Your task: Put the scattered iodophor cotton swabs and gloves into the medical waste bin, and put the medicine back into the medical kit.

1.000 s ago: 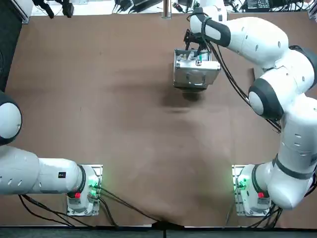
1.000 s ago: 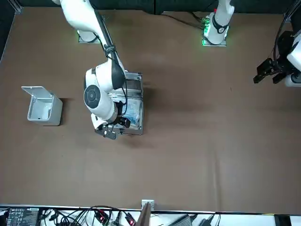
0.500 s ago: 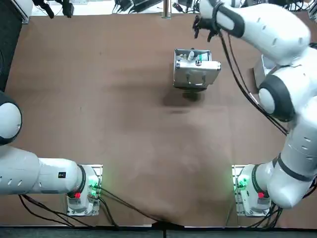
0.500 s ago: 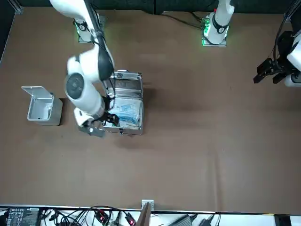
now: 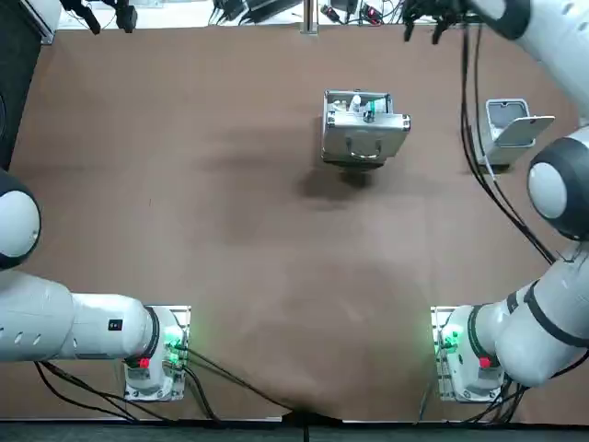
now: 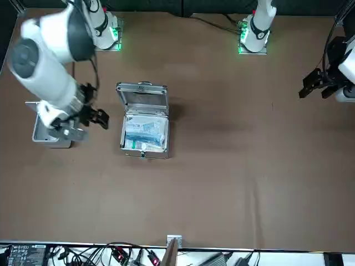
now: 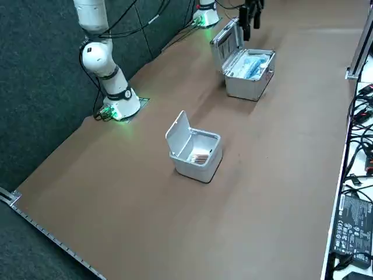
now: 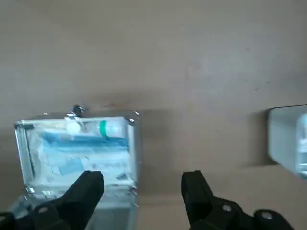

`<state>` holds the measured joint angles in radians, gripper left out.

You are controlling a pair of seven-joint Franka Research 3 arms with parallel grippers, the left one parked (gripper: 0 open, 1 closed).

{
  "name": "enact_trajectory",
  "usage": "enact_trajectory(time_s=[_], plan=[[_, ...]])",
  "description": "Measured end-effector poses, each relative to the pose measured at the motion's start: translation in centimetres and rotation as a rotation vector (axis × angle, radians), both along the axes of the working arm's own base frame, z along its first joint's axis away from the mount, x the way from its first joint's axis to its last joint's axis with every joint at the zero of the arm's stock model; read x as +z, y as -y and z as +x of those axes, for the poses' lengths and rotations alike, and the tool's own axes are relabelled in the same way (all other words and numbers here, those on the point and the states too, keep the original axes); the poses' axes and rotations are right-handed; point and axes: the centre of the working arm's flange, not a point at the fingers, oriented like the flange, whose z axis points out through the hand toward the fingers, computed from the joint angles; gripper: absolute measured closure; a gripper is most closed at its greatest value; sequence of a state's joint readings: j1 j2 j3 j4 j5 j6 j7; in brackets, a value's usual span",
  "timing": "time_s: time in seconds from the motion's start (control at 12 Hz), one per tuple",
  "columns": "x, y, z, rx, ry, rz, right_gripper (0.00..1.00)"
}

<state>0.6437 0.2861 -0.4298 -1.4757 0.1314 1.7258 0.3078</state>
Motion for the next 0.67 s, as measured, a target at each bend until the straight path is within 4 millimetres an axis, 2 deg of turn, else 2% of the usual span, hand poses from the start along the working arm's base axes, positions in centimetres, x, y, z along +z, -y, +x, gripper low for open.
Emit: enact_trajectory(time_s=[0.25, 0.67], plan=[[3.2, 5.2, -0.9, 0.029, -0.019, 0.009, 0.00], [6.1, 12.2, -2.2, 0.012, -0.023, -0.007, 0.00]])
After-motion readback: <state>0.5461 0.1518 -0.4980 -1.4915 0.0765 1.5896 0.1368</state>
